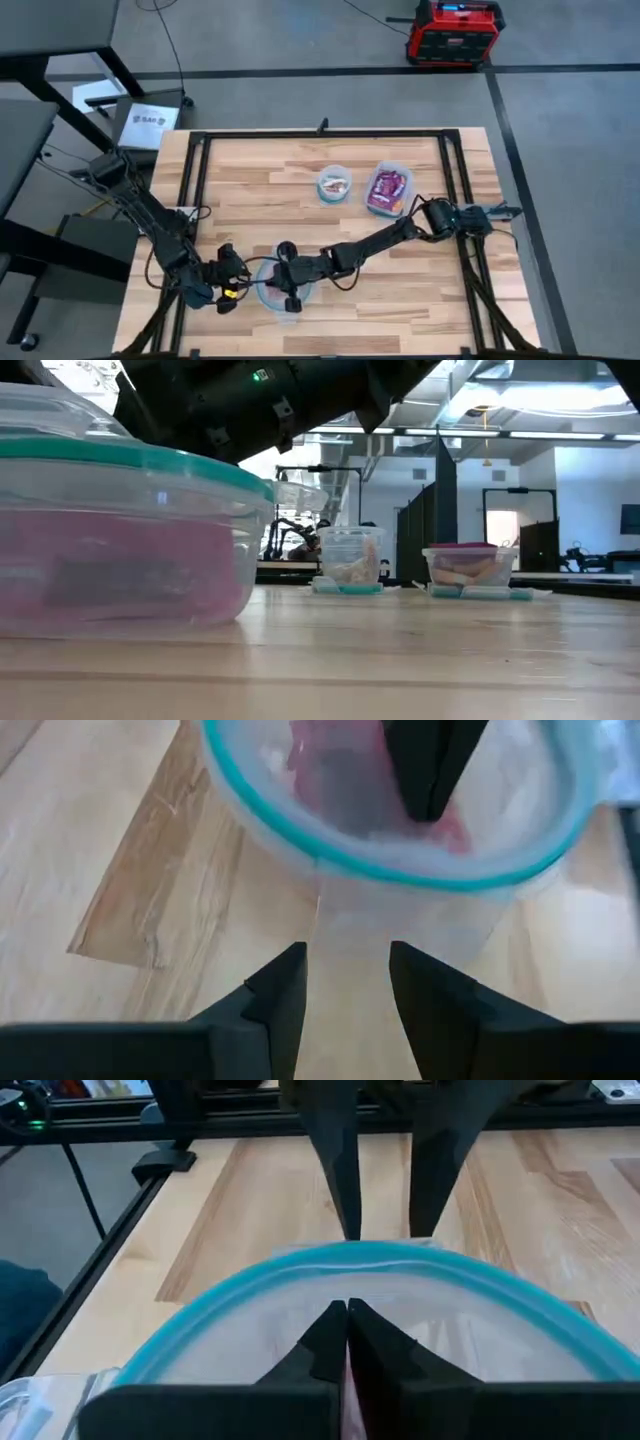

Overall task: Sort candy
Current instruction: Close the bottom left transparent bin with the lid

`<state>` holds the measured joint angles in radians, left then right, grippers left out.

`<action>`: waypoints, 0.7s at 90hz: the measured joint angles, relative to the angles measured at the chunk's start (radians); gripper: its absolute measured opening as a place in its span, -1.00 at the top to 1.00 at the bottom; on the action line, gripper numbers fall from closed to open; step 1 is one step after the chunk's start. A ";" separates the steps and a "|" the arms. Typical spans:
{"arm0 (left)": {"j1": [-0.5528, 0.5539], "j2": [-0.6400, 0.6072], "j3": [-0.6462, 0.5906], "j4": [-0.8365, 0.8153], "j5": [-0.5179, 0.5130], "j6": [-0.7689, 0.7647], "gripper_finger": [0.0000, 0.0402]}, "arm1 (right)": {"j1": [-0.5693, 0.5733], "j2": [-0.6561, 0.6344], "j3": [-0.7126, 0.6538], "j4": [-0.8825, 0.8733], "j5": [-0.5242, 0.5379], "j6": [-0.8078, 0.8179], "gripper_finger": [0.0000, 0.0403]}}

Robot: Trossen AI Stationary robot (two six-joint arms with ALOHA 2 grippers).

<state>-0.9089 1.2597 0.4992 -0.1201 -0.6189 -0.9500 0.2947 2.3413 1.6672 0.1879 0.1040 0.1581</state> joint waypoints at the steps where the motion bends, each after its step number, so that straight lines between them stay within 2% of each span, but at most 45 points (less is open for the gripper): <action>1: 0.004 0.009 0.000 0.007 -0.001 0.002 0.35 | 0.000 0.000 0.000 0.000 0.000 0.000 1.00; 17: 0.076 0.100 -0.002 0.147 -0.006 0.073 0.35 | 0.000 -0.001 0.000 -0.026 0.003 0.006 1.00; 53: 0.146 0.120 -0.003 0.297 -0.020 0.126 0.35 | 0.007 -0.002 -0.001 -0.054 -0.009 0.016 1.00; 63: 0.155 0.119 -0.003 0.311 -0.010 0.132 0.36 | 0.007 -0.001 -0.001 -0.065 0.021 0.019 1.00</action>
<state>-0.7542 1.3788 0.4961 0.1911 -0.6287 -0.8181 0.3016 2.3402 1.6665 0.1227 0.1245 0.1768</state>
